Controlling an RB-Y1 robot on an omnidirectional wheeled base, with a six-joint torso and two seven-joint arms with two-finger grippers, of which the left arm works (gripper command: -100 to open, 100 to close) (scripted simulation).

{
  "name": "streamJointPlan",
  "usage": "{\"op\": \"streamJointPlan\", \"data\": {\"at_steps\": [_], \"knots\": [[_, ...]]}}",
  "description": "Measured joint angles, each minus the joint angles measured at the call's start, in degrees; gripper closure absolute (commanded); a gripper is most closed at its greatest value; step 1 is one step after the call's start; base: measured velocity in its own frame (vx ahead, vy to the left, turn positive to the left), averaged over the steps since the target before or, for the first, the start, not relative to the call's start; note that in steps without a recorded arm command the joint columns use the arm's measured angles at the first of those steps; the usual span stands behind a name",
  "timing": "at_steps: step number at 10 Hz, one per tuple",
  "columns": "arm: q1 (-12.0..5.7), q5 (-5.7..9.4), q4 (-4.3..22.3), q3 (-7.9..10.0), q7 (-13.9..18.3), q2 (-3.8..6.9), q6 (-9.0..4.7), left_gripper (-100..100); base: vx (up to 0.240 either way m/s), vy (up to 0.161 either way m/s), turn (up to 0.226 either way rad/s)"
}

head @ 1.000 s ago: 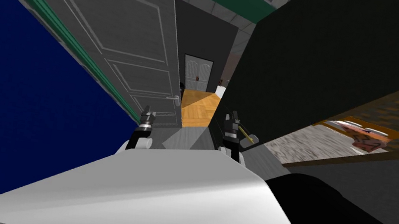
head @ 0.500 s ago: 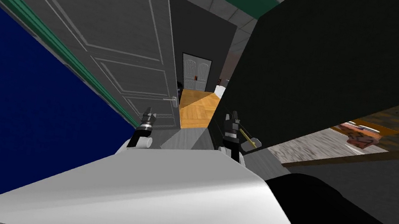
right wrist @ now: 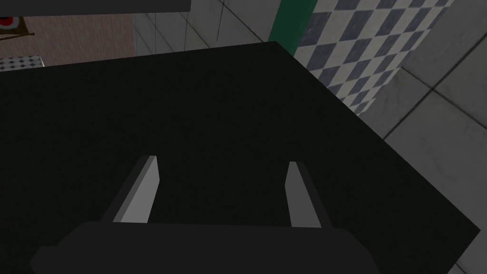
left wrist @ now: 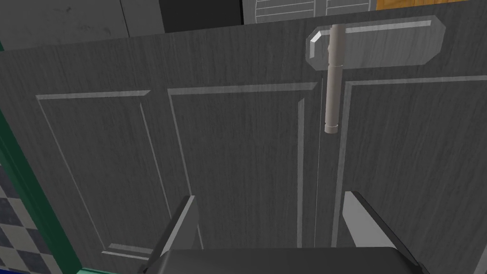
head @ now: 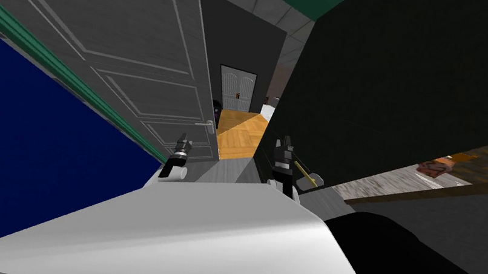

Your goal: Pull the door open

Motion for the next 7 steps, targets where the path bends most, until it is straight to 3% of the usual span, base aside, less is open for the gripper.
{"op": "streamJointPlan", "data": {"at_steps": [7], "knots": [[-3.37,0.51,8.15,0.9,1.36,1.51,2.06,-100,0.14,0.012,-0.047]]}}
